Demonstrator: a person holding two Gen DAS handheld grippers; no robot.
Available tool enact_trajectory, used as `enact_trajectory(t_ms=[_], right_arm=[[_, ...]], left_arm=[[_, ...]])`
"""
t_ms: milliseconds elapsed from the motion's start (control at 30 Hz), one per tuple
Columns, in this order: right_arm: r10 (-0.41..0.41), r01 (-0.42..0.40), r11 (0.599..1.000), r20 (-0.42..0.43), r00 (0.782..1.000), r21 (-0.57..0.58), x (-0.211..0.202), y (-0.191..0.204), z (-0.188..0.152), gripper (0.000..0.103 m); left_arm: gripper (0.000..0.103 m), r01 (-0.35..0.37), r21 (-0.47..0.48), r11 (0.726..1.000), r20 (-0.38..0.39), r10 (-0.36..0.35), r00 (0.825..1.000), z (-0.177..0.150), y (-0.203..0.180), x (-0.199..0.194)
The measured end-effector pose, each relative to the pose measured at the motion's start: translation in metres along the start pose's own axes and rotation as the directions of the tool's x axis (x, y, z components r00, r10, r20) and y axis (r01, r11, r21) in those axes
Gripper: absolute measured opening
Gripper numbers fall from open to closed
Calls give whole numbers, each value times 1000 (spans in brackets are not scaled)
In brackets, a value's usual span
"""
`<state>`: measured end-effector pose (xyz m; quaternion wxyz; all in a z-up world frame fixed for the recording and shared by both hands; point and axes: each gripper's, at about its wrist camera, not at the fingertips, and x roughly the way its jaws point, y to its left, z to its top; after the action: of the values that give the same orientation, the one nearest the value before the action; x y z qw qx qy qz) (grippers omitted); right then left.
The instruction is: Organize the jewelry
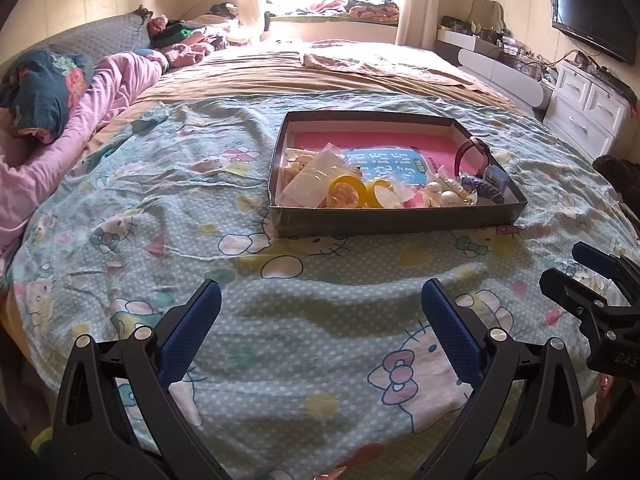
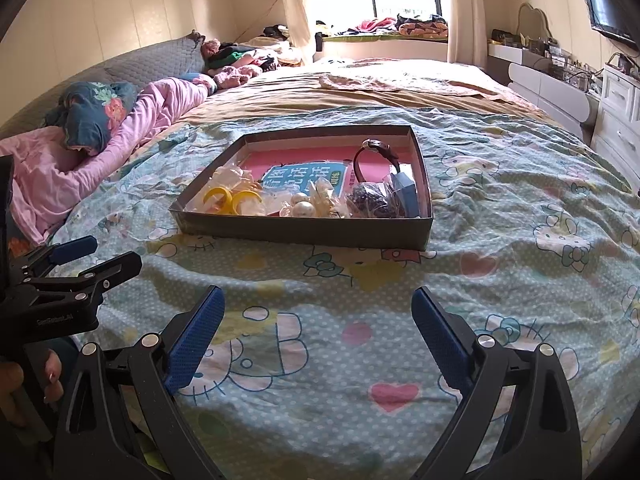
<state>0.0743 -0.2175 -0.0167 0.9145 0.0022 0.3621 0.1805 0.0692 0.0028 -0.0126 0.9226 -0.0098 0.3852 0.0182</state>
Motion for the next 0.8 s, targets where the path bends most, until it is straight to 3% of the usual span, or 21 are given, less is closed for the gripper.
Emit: enact_trajectory(t_ms=[800], right_arm=[[-5, 5, 1000, 11, 1000, -2, -3, 3, 2, 94]], left_arm=[[94, -10, 5, 1000, 16, 10, 1000, 2, -1, -7]])
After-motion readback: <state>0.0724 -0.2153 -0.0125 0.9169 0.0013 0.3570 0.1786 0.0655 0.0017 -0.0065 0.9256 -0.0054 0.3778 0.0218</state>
